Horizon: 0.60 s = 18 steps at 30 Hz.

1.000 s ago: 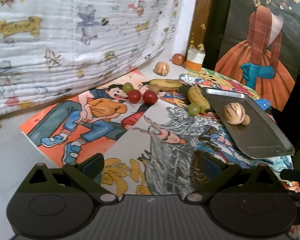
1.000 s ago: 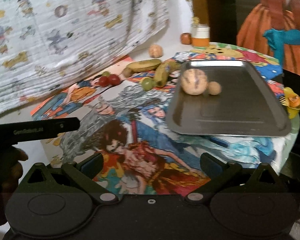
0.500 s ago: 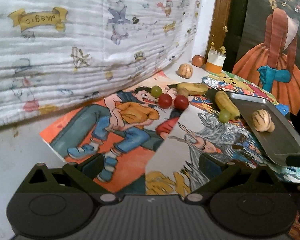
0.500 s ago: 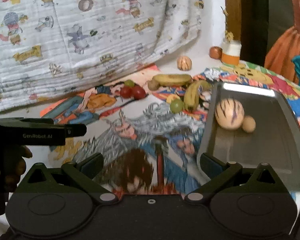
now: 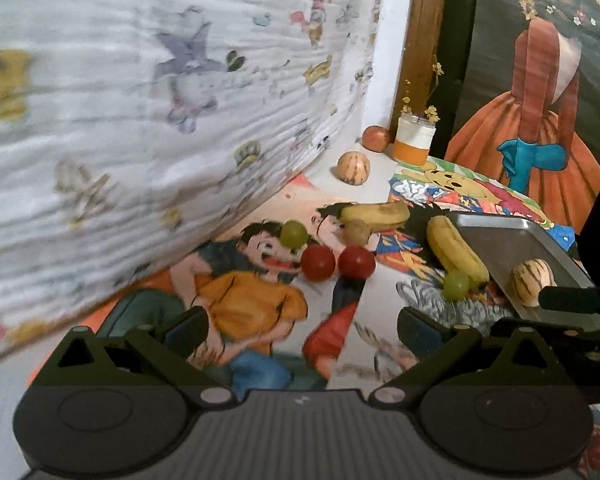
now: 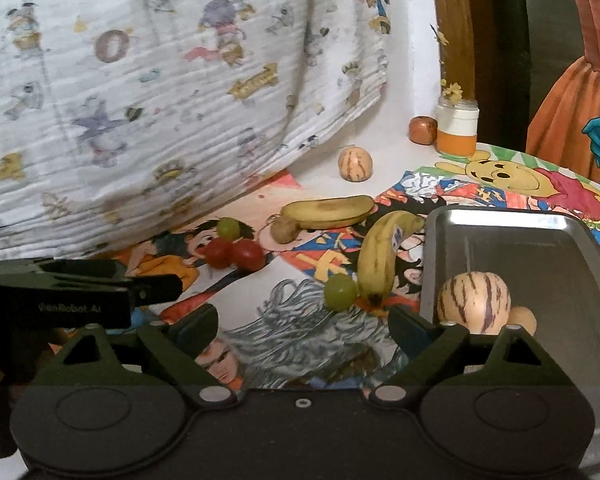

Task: Organize fruits
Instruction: 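Grasp a red cherry tomato with the left tool while the right tool grasps a green grape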

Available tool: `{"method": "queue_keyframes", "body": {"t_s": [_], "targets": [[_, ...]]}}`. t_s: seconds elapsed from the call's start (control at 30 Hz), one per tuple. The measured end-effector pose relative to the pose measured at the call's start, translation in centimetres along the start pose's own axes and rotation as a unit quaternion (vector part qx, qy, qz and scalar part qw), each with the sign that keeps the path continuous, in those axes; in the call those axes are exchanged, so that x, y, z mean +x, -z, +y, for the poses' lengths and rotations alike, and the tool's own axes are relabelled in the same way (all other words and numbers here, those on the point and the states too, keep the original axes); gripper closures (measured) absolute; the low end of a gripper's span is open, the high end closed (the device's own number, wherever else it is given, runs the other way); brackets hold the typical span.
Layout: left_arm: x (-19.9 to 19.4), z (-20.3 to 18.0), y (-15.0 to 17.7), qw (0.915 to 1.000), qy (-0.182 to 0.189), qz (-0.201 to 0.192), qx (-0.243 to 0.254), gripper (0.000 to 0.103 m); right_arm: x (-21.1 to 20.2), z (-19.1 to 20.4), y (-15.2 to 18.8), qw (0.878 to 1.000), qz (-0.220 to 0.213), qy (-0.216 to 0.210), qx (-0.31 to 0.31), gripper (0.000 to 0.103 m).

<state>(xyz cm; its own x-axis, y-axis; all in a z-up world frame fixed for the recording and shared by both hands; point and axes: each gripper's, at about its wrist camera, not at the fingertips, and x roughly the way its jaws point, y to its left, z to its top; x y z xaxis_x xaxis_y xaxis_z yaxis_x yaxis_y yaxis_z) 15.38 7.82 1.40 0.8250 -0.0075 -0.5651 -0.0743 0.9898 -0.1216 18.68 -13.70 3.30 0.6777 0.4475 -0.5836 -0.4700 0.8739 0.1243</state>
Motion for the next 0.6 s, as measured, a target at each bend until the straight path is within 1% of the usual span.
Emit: {"method": "queue_keyframes", "body": {"t_s": [0.17, 0.3, 0.4, 0.43, 0.6], "targets": [[2.3, 0.4, -1.3, 0.9999, 0.015, 0.008, -0.001, 0.000, 1.9, -0.9, -0.2, 1.000, 0.016, 0.001, 0.021, 0.022], [3.9, 0.4, -1.7, 0.9998, 0.016, 0.010, 0.008, 0.002, 3.3, -1.1, -0.4, 0.999, 0.024, 0.000, 0.039, 0.027], [4.8, 0.2, -1.9, 0.9994, 0.017, 0.016, 0.027, 0.007, 4.2, -0.9, -0.5, 0.999, 0.029, 0.006, 0.042, 0.029], [5.1, 0.1, -1.9, 0.9992, 0.017, 0.017, 0.030, 0.010, 4.5, -0.9, -0.6, 0.998, 0.032, 0.007, 0.044, 0.030], [6.3, 0.3, -2.1, 0.9990, 0.022, 0.029, 0.026, 0.020, 5.4, -0.8, -0.6, 0.998, 0.037, 0.007, 0.056, 0.033]]}}
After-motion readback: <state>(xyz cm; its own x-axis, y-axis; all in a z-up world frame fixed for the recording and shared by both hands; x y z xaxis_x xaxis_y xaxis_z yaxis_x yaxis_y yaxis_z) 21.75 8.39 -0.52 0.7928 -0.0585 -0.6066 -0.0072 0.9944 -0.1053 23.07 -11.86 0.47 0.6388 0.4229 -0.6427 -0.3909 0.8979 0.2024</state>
